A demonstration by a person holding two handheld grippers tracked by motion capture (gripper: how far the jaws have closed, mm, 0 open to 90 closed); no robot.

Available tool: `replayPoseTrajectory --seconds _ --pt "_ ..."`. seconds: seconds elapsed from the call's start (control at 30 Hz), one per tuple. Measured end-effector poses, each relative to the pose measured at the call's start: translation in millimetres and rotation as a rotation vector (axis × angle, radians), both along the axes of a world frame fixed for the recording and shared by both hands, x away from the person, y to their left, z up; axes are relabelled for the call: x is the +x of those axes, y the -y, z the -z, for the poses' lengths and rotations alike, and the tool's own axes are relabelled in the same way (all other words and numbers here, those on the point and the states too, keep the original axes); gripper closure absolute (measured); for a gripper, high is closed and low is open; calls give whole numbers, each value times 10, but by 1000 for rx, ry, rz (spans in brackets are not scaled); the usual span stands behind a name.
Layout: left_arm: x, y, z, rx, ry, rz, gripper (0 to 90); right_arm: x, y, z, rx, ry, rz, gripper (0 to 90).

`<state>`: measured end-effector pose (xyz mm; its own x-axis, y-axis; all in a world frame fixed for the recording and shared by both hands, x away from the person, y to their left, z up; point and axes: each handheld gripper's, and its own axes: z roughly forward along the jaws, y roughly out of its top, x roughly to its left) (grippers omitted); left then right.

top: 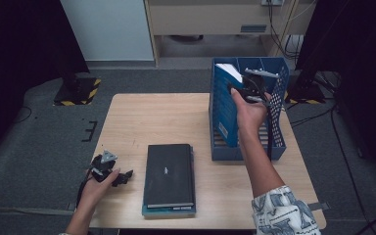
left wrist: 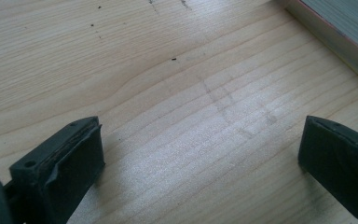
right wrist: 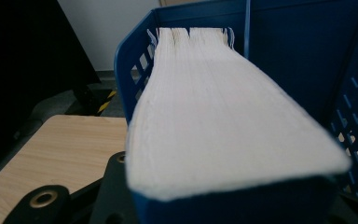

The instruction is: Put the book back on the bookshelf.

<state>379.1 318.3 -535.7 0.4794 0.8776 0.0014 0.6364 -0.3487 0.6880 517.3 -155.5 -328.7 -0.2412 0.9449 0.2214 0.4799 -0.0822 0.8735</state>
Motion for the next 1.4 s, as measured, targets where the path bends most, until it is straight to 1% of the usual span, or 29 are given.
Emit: replayPoseTrajectory --seconds 0.17,0.33,0.43,0.67,1.07,1.17,1.4 --pt "-1 2 0 -2 -2 -2 0 -6 -5 77 -3 -9 -8 605" --pt "-1 2 0 -3 -2 -1 0 -8 -6 126 -1 -20 -5 605" --pt "0 2 0 -2 -2 -1 0 -6 -14 139 -6 -21 -7 605" --pt "0 2 0 -2 -2 -1 0 -2 -14 172 -2 -29 -6 605" --pt "-1 3 0 -2 -3 -2 0 -13 -1 171 -9 -38 -14 604" --pt "-1 3 -1 -2 -3 -2 0 -14 -2 165 -15 -49 -19 604" --pt "-1 3 -2 1 -2 -2 0 -21 47 137 -30 -96 -25 603"
